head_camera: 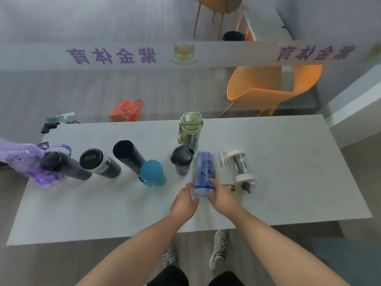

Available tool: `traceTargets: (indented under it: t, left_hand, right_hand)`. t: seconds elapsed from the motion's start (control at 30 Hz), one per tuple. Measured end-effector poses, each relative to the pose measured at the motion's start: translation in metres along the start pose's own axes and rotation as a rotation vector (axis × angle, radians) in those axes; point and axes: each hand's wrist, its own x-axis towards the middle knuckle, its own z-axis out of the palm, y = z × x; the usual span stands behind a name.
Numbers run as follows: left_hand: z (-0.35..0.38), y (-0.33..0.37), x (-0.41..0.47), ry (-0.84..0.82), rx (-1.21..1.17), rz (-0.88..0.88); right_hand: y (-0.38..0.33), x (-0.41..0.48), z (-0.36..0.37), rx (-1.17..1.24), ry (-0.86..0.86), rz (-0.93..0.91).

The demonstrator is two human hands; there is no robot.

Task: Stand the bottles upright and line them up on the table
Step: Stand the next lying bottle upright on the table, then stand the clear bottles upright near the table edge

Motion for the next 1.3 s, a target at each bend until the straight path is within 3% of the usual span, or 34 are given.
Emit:
traceTargets:
  t: [0.13,0.33,0.57,0.77,1.0,1.13,1.3]
  left_hand:
    - [0.021,0.002,0.013,0.047,-0.136,-0.09]
    - [0.034,0.016,-0.008,0.26,-0.223,-0.122]
    - [0.007,0.057,-0.046,0.455,-0.174,0.018]
    - [-0.008,0.077,-0.043,0.436,-0.073,0.104]
    - [-0.016,0.086,-0.038,0.376,0.235,0.075]
    - [-0.014,0.082,-0.043,0.411,0.242,0.094]
    - [0.013,0.062,-0.037,0.297,0.124,0.139]
  right_hand:
    - [0.008,0.015,0.008,0.012,-0.052,0.028]
    - [0.014,0.013,-0.013,0.153,-0.128,0.009]
    - [-0.001,-0.003,-0.072,0.278,-0.247,-0.041]
    - [-0.016,0.005,-0.088,0.445,-0.195,-0.018]
    - [-0.026,0.012,-0.094,0.41,-0.133,-0.015]
    - [-0.013,0.006,-0.101,0.408,-0.061,0.045]
    - [0.032,-0.007,-0.093,0.275,0.045,0.104]
